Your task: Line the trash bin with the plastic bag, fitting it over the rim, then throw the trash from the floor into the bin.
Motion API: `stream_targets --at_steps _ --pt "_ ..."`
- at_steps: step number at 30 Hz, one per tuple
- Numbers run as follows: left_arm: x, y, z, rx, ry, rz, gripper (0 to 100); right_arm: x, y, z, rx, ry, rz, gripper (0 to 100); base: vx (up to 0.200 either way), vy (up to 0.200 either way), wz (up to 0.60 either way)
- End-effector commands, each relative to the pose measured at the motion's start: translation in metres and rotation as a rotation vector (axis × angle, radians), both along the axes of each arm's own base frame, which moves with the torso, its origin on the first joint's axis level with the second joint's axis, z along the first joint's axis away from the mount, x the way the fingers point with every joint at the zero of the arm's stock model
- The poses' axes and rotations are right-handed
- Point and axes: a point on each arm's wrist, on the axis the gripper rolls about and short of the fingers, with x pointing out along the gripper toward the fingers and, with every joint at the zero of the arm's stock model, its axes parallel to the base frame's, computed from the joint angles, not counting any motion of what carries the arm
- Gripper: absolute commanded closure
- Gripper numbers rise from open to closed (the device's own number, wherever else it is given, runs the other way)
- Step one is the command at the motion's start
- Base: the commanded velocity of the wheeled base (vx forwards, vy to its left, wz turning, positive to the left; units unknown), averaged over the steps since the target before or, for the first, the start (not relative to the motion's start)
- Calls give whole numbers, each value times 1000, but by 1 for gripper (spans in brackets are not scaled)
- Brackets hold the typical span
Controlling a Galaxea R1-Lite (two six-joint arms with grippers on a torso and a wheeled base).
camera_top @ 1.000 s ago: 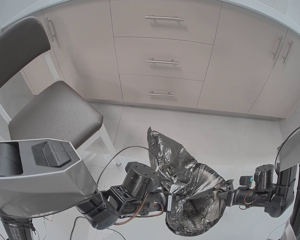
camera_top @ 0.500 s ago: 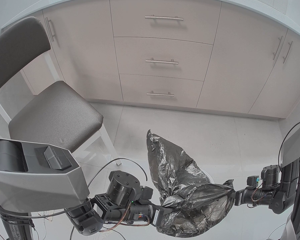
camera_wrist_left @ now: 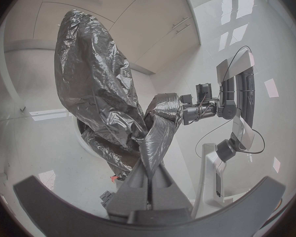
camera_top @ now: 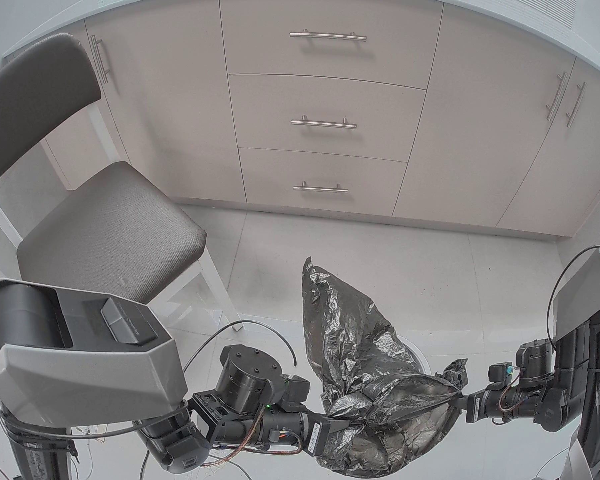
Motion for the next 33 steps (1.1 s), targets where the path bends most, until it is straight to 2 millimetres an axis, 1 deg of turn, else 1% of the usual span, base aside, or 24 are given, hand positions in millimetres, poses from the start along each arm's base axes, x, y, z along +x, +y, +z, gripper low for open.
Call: stream_targets --at_steps 1,8,10,13,14,15,16,17,19,21,22,23,24,25,26,27,28,32,33 --pt "-1 0 -9 13 14 0 100 2 0 -1 1 -11 -2 0 0 0 0" --pt "0 1 -10 9 16 3 100 3 -2 4 6 -34 -13 0 0 0 0" --pt "0 1 -10 5 16 7 100 6 -2 13 14 -75 -19 0 0 0 0" --pt "0 1 -9 -2 11 8 100 13 2 35 50 -173 -27 0 0 0 0" --pt "0 1 -9 -4 9 8 100 17 4 45 76 -219 -35 0 0 0 0" --pt "0 1 -9 -4 9 8 100 17 4 45 76 -219 -35 0 0 0 0" --pt "-1 0 -8 -7 6 3 100 26 17 65 133 -304 -23 0 0 0 0" --pt "-1 -1 -8 -8 5 0 100 31 26 74 163 -348 -4 0 0 0 0" --pt "-2 -2 -8 -9 7 -4 100 41 41 87 183 -420 22 0 0 0 0" --pt "-3 -4 -10 -9 10 -16 100 54 59 96 165 -433 6 0 0 0 0" --pt "-3 -4 -11 -8 13 -20 100 59 65 99 153 -436 -7 0 0 0 0" --pt "-5 -4 -12 -8 22 -33 100 74 79 105 123 -435 -46 0 0 0 0" --pt "-5 -4 -12 -10 23 -36 100 79 83 108 116 -437 -59 0 0 0 0" --pt "-6 -4 -13 -12 28 -45 100 92 94 119 111 -442 -81 0 0 0 0" --pt "-6 -4 -13 -12 28 -45 100 92 94 119 111 -442 -81 0 0 0 0" --pt "-6 -5 -13 -15 30 -50 100 101 103 131 117 -441 -75 0 0 0 0" --pt "-5 -5 -13 -23 24 -50 100 113 119 152 118 -429 -54 0 0 0 0" --pt "-5 -6 -15 -30 18 -51 100 137 150 192 127 -430 -14 0 0 0 0" --pt "-5 -6 -15 -30 19 -50 100 141 155 197 127 -428 -7 0 0 0 0"
